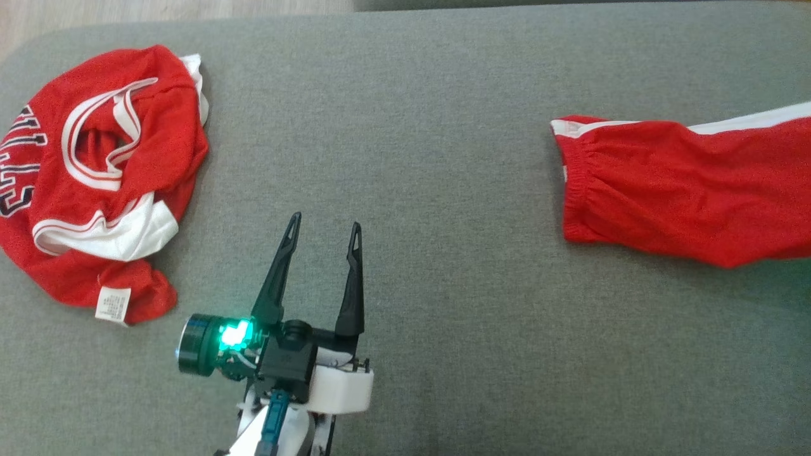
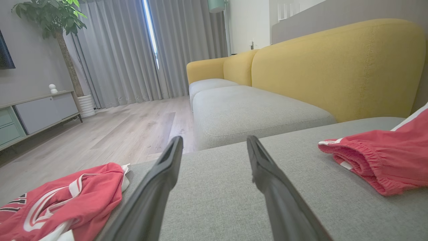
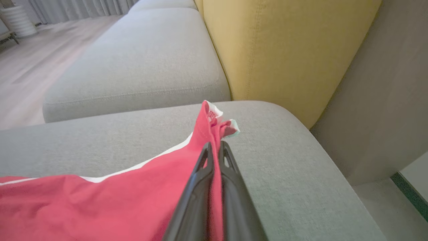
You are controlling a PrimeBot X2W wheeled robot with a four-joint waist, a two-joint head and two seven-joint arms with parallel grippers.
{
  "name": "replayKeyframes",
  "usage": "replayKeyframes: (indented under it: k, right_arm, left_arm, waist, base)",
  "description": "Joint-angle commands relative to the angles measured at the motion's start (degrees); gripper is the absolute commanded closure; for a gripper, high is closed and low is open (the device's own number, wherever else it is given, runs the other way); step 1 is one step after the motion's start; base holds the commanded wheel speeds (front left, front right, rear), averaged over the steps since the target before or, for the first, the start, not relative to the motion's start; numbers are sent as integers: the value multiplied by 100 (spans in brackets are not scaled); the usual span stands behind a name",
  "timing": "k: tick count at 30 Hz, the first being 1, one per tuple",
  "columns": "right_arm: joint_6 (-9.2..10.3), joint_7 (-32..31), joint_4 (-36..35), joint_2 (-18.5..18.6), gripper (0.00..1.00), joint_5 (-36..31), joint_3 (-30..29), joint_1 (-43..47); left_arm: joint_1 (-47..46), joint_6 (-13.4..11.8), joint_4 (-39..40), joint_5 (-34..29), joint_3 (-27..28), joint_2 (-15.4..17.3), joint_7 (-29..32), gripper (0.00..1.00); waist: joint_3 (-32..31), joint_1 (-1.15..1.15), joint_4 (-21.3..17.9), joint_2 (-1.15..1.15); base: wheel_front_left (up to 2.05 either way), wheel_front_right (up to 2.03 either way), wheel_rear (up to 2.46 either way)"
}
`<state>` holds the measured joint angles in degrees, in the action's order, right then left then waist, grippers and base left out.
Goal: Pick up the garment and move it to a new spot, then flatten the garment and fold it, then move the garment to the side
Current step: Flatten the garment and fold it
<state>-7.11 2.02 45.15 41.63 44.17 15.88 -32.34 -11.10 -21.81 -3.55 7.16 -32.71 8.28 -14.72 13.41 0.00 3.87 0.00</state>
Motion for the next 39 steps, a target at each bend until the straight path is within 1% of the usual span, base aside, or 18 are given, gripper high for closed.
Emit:
replayKeyframes:
  k: [1, 6, 11, 15, 19, 20, 21, 22, 23, 26, 31, 32, 34, 37, 39]
  right_arm:
    - [-37, 113, -242, 104, 100, -63, 46, -103]
    - [-37, 190, -809, -358, 100, -174, 115, -99]
    - [-37, 46, -1497, -880, 100, -429, 209, 27]
    - [-37, -146, -1874, -1398, 100, -687, 328, 149]
    - [-37, -200, -2042, -1964, 100, -825, 585, 379]
    - [-37, -175, -2050, -2083, 89, -865, 638, 441]
    - [-37, -107, -2077, -2189, 43, -909, 691, 496]
    - [-37, -34, -2114, -2297, 0, -909, 750, 561]
    - [-37, 41, -2146, -2374, 0, -900, 792, 633]
    - [-37, 221, -2261, -2420, 0, -902, 848, 782]
    - [-37, 818, -2669, -2220, 0, -900, 482, 1327]
    - [-37, 980, -2847, -2069, 0, -1023, 273, 1594]
    - [-37, 1121, -3014, -1949, 0, -1246, 55, 1876]
    - [-37, 1241, -3276, -1952, 0, -1620, -298, 2371]
    - [-37, 1277, -3469, -1998, 0, -1974, -423, 2734]
  left_arm:
    - [-4, 32, 121, 10, 244, 29, -28, 0]
    - [78, 90, 16, -11, 288, -17, -28, 0]
    - [150, 143, -52, 4, 341, -74, -28, 0]
    - [178, 188, -85, -3, 369, -127, -28, 0]
    - [186, 233, -109, 12, 395, -206, -28, 0]
    - [193, 246, -117, 23, 407, -225, -28, 0]
    - [196, 255, -125, 26, 418, -242, -28, 0]
    - [201, 268, -138, 30, 428, -257, -28, 0]
    - [208, 286, -156, 41, 438, -274, -28, 0]
    - [222, 312, -184, 53, 459, -303, -28, 0]
    - [347, 327, -167, 41, 569, -342, -28, 0]
    - [435, 336, -162, 35, 626, -340, -28, 0]
    - [550, 333, -135, 34, 706, -325, -28, 0]
    - [772, 329, -46, 20, 828, -283, -28, 0]
    - [969, 329, 45, 10, 915, -248, -28, 0]
  waist:
    - [-64, 0, -31, 0]
    - [-240, 0, -30, 0]
    - [-363, 0, 41, 0]
    - [-390, 0, 133, 0]
    - [-408, 0, 242, 0]
    - [-418, 0, 267, 0]
    - [-430, 0, 293, 0]
    - [-445, 0, 316, 0]
    - [-470, 0, 339, 0]
    - [-517, 0, 372, 0]
    - [-729, 0, 390, 0]
    - [-845, 0, 362, 0]
    - [-979, 0, 308, 0]
    - [-1189, 0, 240, 0]
    - [-1346, 0, 188, 0]
  base:
    - [0, 0, 0]
    - [0, 0, 0]
    - [0, 0, 0]
    - [0, 0, 0]
    - [0, 0, 0]
    - [0, 0, 0]
    - [0, 0, 0]
    - [0, 0, 0]
    - [0, 0, 0]
    - [0, 0, 0]
    - [0, 0, 0]
    - [0, 0, 0]
    - [0, 0, 0]
    - [0, 0, 0]
    - [0, 0, 0]
